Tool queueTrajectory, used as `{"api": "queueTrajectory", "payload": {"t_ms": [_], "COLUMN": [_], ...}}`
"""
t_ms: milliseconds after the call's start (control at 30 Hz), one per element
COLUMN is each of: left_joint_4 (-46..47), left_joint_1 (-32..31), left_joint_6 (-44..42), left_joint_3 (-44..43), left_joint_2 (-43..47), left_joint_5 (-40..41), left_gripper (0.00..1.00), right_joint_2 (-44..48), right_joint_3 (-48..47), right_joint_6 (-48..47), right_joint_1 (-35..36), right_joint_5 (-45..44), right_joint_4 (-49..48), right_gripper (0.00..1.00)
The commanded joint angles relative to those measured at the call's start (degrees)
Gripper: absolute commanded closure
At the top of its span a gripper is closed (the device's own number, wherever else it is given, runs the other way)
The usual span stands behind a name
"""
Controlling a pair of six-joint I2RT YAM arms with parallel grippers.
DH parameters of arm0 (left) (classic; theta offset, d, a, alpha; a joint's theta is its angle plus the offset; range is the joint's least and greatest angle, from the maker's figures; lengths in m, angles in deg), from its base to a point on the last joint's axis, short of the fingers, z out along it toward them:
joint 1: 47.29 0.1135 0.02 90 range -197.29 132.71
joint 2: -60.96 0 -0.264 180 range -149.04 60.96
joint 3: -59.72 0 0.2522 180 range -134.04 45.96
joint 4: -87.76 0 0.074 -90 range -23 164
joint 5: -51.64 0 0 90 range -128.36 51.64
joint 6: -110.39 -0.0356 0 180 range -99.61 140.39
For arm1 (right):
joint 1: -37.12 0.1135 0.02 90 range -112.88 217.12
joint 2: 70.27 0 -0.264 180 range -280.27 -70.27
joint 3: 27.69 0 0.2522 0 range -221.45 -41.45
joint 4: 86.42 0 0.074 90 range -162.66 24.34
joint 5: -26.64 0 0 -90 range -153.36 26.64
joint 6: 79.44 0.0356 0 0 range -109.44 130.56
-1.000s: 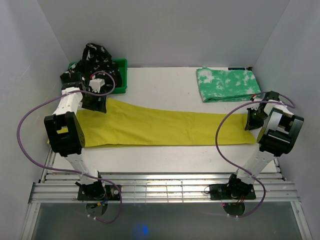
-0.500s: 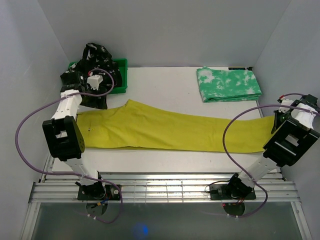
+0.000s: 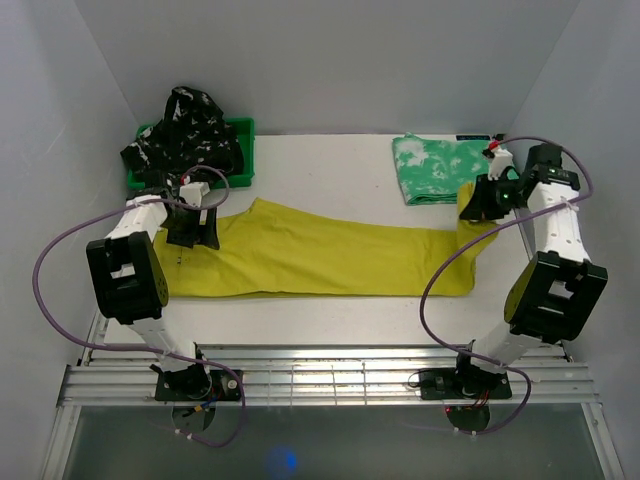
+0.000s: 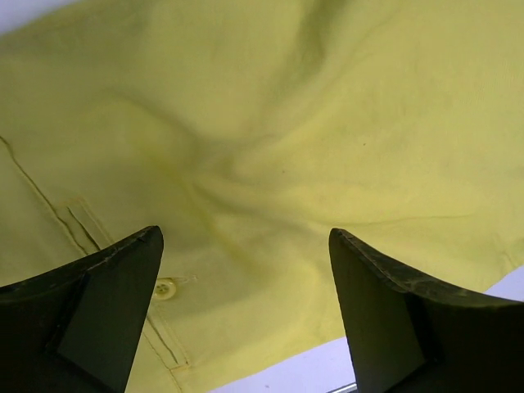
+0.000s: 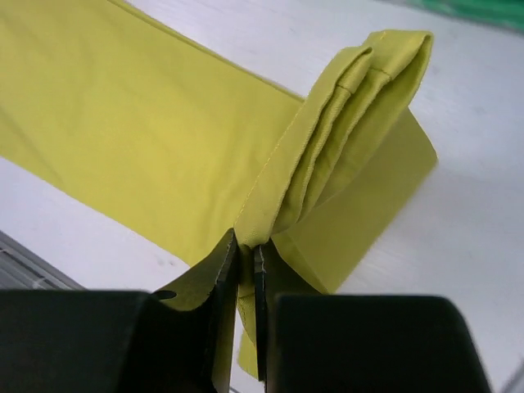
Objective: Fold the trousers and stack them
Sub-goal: Fold the trousers
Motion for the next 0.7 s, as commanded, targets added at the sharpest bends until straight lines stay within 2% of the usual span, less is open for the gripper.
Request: {"api": "queueTrajectory", "payload": {"t_ms": [0,167,267,367,667], "left_joint_4": [-0.6,-1.0,-0.5,-0.4,-0.9], "left_joint_1": [0.8,1.5,2.0,2.2,2.1], "left_joint_6": [0.8,3.3,3.8,4.3,5.5], "left_joint_3": [2.2,2.0,2.6,3.8,5.4], "left_joint_2": [1.9,1.1,1.7,2.1,1.5], "left_joint_5": [-1.7,-1.4,-0.3,-0.2,-1.2], "left_gripper": [0.07,0.09,0.02,0.02,0.02], "right_joint_2": [2.2,0.0,-0.5,-1.6,-8.4], "right_joint_3": [-2.6,-0.8,0.9,3.1,2.0], "right_joint_6": [9.8,22.7,28.9,33.9,41.1], "right_joint_1": [7.1,19.7,27.0,32.3,41.3], "right_joint_5": [10.9,11.8,11.5,9.3,4.6], "right_joint_4": [-5.1,-15.2,-21.7,-26.5,-34.0], "right_gripper": [0.92,0.92,0.92,0.92,0.92]}}
